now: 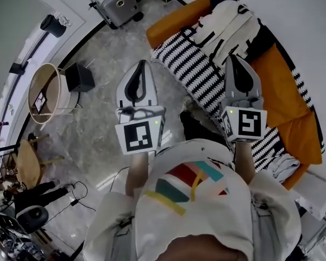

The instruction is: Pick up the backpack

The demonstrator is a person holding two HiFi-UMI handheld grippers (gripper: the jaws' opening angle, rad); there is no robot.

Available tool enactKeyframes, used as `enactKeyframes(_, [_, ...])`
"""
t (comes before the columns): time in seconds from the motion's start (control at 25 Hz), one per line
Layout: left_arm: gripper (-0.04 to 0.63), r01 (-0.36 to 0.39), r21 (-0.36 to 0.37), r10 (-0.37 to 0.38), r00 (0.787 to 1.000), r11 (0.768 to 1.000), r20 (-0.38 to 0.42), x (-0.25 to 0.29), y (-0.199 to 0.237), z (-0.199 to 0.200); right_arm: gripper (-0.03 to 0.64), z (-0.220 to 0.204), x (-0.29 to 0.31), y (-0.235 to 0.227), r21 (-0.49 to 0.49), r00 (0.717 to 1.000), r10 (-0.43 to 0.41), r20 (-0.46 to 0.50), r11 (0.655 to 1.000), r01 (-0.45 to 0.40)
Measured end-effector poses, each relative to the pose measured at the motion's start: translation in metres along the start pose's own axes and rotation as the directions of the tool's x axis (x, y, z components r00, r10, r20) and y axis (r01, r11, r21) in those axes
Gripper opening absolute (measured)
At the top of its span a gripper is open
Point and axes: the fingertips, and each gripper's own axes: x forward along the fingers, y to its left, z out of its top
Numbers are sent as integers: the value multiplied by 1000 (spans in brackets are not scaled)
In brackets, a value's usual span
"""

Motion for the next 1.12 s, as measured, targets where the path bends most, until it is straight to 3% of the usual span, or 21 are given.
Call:
enactKeyframes(0.12, [14, 5, -5, -5, 1000, 1000, -30, 24, 1, -5, 5, -5, 16, -13, 5, 1000, -14, -13, 1000, 14])
enactKeyframes(0.4, [14, 21, -32, -21, 1000, 999, 22, 70, 4, -7, 5, -20, 47, -31, -6, 999, -30, -45, 1000, 30])
enactKeyframes(0.6, [14, 35, -34, -35, 999, 999, 8, 115, 2, -10, 5, -28, 81, -51, 28, 998, -26, -61, 999, 28])
enactKeyframes(0.92, [14, 66, 12, -66, 997, 998, 30, 191, -3, 2, 5, -44, 139, -90, 76, 997, -46, -69, 996, 52])
enactKeyframes(1.12, [14, 115, 20, -116, 993, 993, 25, 229, -5, 12, 5, -39, 161, -110, 96, 993, -103, -55, 989, 108])
